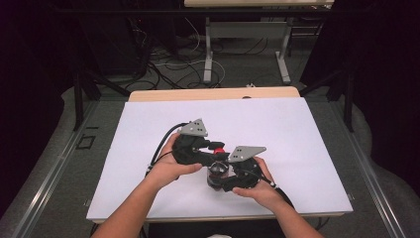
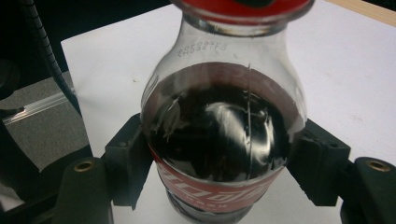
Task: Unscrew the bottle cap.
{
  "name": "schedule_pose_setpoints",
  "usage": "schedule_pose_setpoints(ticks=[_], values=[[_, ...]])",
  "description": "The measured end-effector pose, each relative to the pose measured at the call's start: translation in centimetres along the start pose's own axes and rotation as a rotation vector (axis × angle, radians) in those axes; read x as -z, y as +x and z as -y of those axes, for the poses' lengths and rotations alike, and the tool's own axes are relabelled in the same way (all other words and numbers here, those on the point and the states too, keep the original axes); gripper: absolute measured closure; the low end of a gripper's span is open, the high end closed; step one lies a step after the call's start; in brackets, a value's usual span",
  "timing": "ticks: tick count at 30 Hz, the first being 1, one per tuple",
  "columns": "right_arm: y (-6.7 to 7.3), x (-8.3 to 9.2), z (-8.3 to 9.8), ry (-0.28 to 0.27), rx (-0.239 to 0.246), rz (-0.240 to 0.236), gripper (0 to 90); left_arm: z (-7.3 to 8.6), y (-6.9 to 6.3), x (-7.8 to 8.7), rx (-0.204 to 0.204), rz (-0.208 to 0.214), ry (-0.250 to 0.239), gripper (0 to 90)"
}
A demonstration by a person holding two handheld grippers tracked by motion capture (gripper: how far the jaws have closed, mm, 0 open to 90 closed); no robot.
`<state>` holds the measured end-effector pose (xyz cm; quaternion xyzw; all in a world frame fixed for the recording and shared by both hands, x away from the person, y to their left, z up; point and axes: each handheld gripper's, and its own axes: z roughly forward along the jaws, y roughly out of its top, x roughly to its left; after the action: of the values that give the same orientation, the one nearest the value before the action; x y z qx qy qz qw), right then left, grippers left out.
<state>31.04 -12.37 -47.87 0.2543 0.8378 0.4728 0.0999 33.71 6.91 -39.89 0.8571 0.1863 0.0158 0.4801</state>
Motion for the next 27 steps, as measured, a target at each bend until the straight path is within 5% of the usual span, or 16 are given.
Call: schedule_pose_setpoints(ticks=[5, 15, 21, 27], values=[[0.0, -0.1, 0.0, 0.005, 0.002, 0.024, 29.7, 0.2, -0.5, -0.2, 0.028, -0.073, -0.013, 61.3], [0.2, -0.3, 0.1, 0.005, -0.028, 0.118, 29.7, 0.0, -3.4, -1.6, 0.163, -0.359, -0.067, 61.4], [0.0, -0.1, 0.0, 0.001, -0.036, 0.107, 29.6, -0.3, -3.2, -1.3, 0.141, -0.35, -0.064, 54.9], [-0.1, -0.1, 0.1, 0.006, -0.032, 0.085, 29.6, -0.3, -2.1, 0.3, 0.096, -0.253, -0.058, 45.3]])
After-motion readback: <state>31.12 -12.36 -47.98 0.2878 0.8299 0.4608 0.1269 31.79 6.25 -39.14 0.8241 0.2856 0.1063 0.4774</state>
